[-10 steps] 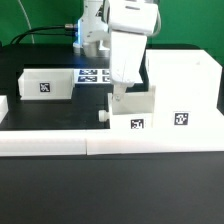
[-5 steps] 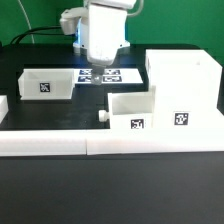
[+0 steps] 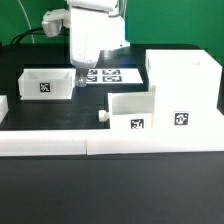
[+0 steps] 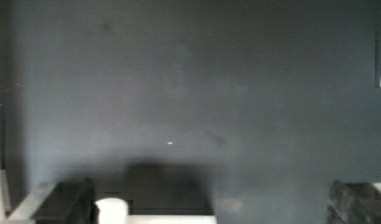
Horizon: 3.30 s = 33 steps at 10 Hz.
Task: Assemble drawer
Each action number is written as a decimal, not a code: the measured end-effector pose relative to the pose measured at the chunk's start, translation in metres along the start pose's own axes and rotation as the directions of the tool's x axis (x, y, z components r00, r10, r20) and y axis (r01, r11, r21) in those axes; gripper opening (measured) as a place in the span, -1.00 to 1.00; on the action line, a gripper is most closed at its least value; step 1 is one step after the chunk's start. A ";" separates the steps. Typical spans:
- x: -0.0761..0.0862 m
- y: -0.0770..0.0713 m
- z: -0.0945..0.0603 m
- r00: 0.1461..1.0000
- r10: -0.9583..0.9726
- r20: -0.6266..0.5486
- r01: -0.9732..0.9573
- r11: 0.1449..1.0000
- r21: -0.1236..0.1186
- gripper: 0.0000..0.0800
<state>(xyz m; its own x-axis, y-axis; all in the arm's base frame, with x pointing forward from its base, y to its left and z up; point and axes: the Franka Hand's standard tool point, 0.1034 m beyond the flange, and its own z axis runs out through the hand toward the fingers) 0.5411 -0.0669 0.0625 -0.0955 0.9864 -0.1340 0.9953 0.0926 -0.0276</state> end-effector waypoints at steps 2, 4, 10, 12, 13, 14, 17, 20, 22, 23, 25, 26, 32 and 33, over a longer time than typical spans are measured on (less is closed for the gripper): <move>-0.011 0.004 0.008 0.998 -0.012 -0.067 0.012 1.000 0.004 0.62; -0.016 0.006 0.016 0.988 -0.019 -0.150 0.022 1.000 0.016 0.62; 0.000 0.020 0.033 0.954 0.079 -0.290 -0.055 0.994 0.090 0.62; 0.014 0.021 0.033 0.952 0.094 -0.293 -0.067 0.993 0.102 0.62; 0.021 0.022 0.033 0.951 0.100 -0.294 -0.072 0.992 0.106 0.62; 0.031 0.023 0.033 0.949 0.114 -0.295 -0.084 0.990 0.113 0.62; 0.058 0.033 0.025 0.945 0.146 -0.294 -0.116 0.986 0.119 0.62; 0.070 0.039 0.019 0.940 0.171 -0.296 -0.141 0.983 0.121 0.62; 0.075 0.040 0.017 0.942 0.178 -0.284 -0.149 0.981 0.122 0.62; 0.074 0.041 0.017 0.946 0.171 -0.276 -0.143 0.982 0.120 0.62; 0.073 0.041 0.017 0.946 0.172 -0.276 -0.144 0.982 0.120 0.62; 0.073 0.041 0.017 0.946 0.172 -0.275 -0.144 0.982 0.120 0.62; 0.078 0.053 0.010 0.956 0.109 -0.271 -0.089 0.992 0.085 0.62; 0.082 0.055 0.009 0.956 0.114 -0.271 -0.095 0.992 0.084 0.62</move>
Offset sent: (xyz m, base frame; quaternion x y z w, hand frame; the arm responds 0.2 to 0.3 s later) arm 0.0172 0.0278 -0.0146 -0.0008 0.2141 0.0072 0.9768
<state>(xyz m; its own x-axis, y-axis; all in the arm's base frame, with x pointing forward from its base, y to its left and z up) 0.5879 0.0181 0.0407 0.0265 0.9902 0.1369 0.9951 -0.0131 -0.0979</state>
